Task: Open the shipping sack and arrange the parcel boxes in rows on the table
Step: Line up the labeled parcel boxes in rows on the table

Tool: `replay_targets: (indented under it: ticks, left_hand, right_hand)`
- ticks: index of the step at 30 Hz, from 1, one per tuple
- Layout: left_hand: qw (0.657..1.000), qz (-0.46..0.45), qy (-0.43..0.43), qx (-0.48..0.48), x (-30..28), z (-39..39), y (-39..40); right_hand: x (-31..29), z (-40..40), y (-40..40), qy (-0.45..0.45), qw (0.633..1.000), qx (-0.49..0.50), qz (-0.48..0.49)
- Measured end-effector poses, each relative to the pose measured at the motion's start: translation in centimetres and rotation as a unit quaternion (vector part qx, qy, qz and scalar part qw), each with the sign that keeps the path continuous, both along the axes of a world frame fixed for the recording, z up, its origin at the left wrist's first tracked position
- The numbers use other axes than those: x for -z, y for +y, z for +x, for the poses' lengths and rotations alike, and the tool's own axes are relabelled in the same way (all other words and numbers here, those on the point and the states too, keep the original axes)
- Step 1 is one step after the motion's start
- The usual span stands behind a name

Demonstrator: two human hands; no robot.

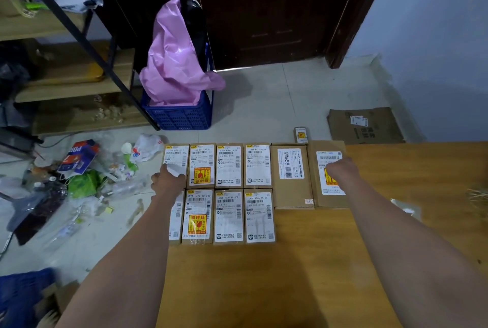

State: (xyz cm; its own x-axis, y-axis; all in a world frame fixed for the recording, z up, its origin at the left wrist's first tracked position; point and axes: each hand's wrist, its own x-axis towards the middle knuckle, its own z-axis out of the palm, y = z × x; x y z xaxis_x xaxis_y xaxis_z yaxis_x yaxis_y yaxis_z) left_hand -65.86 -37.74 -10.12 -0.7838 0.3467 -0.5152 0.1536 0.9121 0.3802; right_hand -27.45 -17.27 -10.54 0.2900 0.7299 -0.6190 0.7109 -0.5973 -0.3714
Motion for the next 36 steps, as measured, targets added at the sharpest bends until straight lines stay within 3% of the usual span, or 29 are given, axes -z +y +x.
replay_targets:
  ticks: [13,20,23,26,28,31,33,36]
  left_hand:
    - [1.000,-0.002,0.003,0.010,0.5,-0.6,-0.4]
    - [1.000,-0.008,0.009,0.010,1.1,-0.7,-0.7]
    - [1.000,-0.007,0.008,0.006,1.2,-0.5,-0.9]
    - [1.000,-0.004,0.001,0.006,1.0,-0.6,-1.1]
    - [1.000,-0.002,-0.003,0.005,0.8,-0.7,-1.3]
    - [1.000,0.009,-0.006,0.005,0.5,-1.3,-1.8]
    - [1.000,0.016,-0.012,0.006,0.7,-1.9,-2.1]
    - [0.998,0.039,-0.047,0.009,0.9,-2.7,-2.5]
  right_hand:
    - [-1.1,-0.1,-0.3,0.007,1.000,-0.012,-0.028]
    - [-0.5,-0.4,-0.4,-0.035,0.999,-0.009,-0.029]
    - [-1.4,-1.7,-0.9,-0.082,0.996,-0.006,0.016]
    - [-3.2,-3.6,-1.6,-0.121,0.985,-0.028,0.121]
    - [-3.9,-5.1,-1.9,-0.094,0.974,-0.035,0.202]
    - [-4.5,-7.6,-2.4,0.004,0.970,-0.035,0.240]
    - [-5.0,-9.1,-3.0,0.051,0.975,-0.050,0.213]
    - [-4.9,-11.5,-3.9,0.084,0.987,-0.096,0.097]
